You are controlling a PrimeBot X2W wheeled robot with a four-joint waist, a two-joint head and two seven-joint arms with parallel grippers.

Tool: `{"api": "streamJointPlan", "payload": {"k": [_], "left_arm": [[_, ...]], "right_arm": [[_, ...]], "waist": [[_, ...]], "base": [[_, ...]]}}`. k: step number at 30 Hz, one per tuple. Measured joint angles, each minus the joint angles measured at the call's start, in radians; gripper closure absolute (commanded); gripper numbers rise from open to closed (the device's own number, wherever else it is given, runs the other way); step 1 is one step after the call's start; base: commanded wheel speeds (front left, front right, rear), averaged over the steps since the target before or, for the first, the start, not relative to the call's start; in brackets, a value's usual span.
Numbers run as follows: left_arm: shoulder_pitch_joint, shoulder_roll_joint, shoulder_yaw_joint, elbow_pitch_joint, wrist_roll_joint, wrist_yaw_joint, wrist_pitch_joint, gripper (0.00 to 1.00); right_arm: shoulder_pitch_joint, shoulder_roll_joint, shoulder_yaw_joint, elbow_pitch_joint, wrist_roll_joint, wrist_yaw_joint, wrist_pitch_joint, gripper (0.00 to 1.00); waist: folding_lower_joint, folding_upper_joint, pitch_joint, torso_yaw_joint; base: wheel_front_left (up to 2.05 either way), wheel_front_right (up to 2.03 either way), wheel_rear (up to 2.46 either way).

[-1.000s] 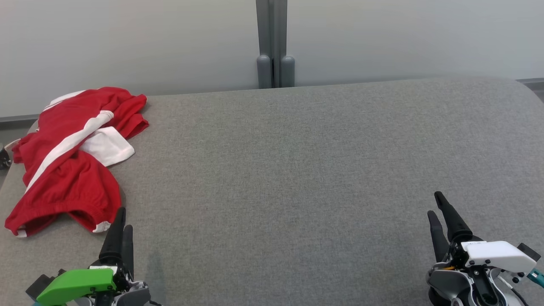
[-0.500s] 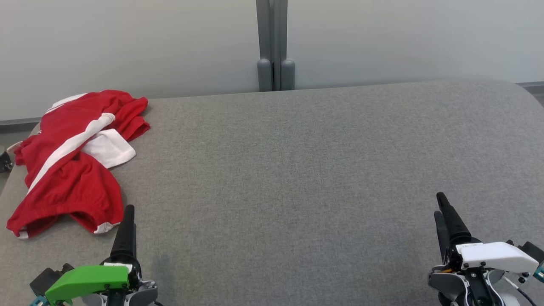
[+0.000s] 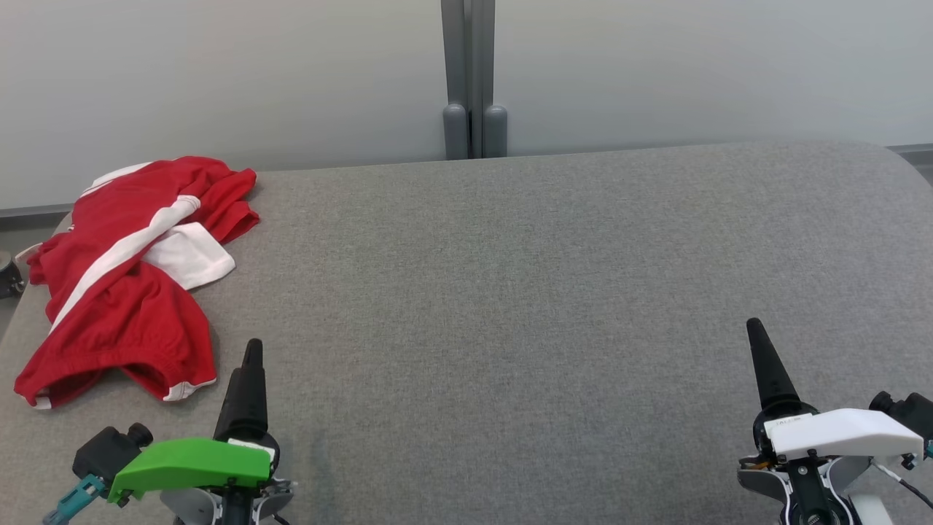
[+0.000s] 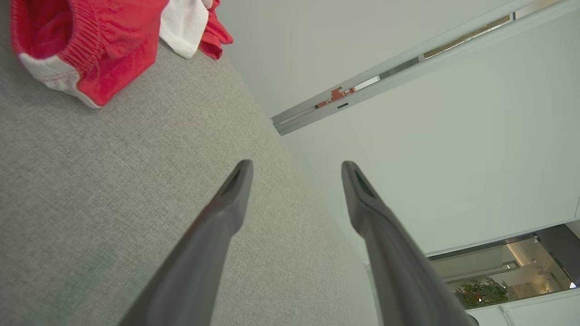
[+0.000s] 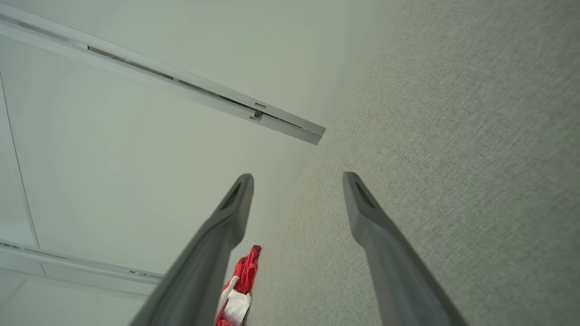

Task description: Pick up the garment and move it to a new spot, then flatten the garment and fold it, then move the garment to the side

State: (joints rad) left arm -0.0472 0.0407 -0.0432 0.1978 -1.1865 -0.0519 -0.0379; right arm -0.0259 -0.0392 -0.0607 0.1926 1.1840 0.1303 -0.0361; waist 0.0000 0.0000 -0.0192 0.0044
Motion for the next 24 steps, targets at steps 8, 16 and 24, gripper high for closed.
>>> {"api": "streamJointPlan", "payload": {"k": [8, 16, 24], "left_arm": [[0.001, 0.001, -0.030, -0.009, 0.152, 0.024, -0.026, 0.00], [0.005, 0.001, -0.055, -0.011, 0.308, 0.042, -0.053, 0.00], [0.018, 0.002, -0.078, 0.000, 0.433, 0.052, -0.077, 0.00]], "right_arm": [[0.008, -0.002, 0.008, -0.034, -0.142, 0.000, -0.027, 0.00], [0.021, -0.002, 0.028, -0.050, -0.292, 0.000, -0.054, 0.00], [0.027, -0.003, 0.041, -0.049, -0.433, 0.000, -0.077, 0.00]], "waist": [[0.0000, 0.0000, -0.003, 0.003], [0.0000, 0.0000, -0.007, 0.005], [0.0000, 0.0000, -0.012, 0.005]], "base": [[0.00, 0.00, 0.00], [0.00, 0.00, 0.00], [0.00, 0.00, 0.00]]}}
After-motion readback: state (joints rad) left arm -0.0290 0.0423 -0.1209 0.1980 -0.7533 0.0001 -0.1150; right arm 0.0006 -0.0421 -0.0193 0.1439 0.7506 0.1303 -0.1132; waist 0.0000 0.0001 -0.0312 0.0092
